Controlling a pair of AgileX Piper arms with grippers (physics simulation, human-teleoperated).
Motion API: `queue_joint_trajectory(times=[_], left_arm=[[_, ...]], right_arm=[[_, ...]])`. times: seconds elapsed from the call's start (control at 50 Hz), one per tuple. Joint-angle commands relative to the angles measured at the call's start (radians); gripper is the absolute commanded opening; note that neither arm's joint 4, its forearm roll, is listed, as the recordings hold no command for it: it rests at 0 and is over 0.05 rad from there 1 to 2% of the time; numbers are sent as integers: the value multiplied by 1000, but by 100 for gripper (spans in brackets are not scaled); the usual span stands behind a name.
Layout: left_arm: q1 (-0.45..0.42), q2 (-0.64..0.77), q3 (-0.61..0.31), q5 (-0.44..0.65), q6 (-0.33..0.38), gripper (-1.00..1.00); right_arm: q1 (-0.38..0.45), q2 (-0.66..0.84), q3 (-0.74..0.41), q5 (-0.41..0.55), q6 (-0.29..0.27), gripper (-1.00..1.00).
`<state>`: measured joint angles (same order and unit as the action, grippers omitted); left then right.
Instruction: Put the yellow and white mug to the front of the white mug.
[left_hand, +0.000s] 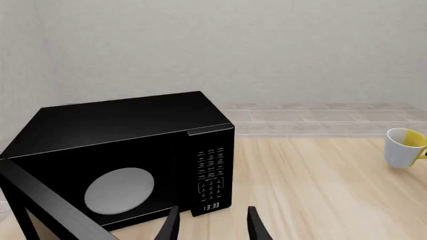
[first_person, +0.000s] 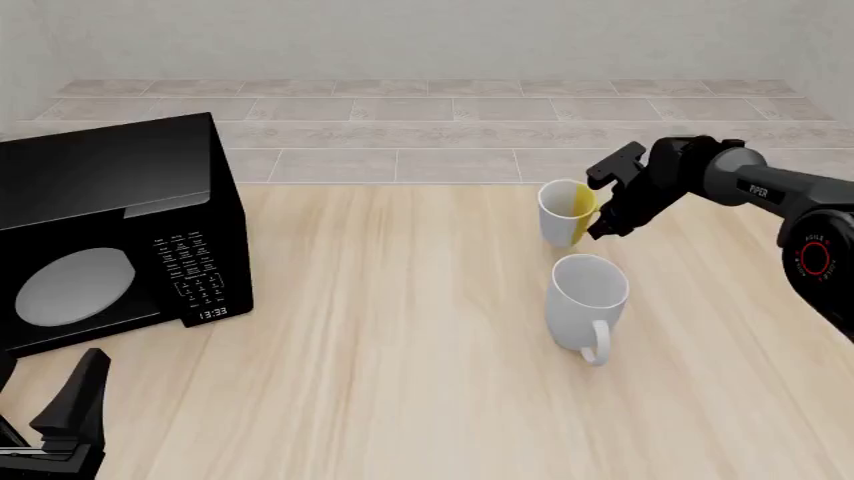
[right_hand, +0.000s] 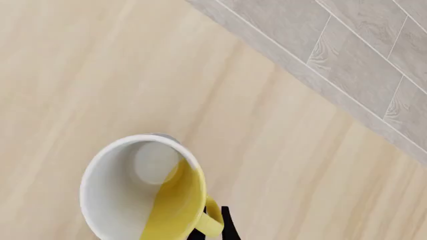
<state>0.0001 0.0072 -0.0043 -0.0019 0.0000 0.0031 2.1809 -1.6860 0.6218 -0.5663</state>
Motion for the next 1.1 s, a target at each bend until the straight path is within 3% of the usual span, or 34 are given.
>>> queue_joint_trajectory(times=[0.02, 0.78, 0.8, 1.1], left_arm=[[0, 0, 0, 0, 0, 100], [0, 0, 0, 0, 0, 100], [0, 0, 0, 0, 0, 100], [0, 0, 0, 0, 0, 100]], right_arm=[[1, 37, -19, -13, 9, -100], [5, 54, 8, -9, 42, -100], [4, 56, 7, -8, 39, 100], [1, -20, 57, -1, 32, 100]])
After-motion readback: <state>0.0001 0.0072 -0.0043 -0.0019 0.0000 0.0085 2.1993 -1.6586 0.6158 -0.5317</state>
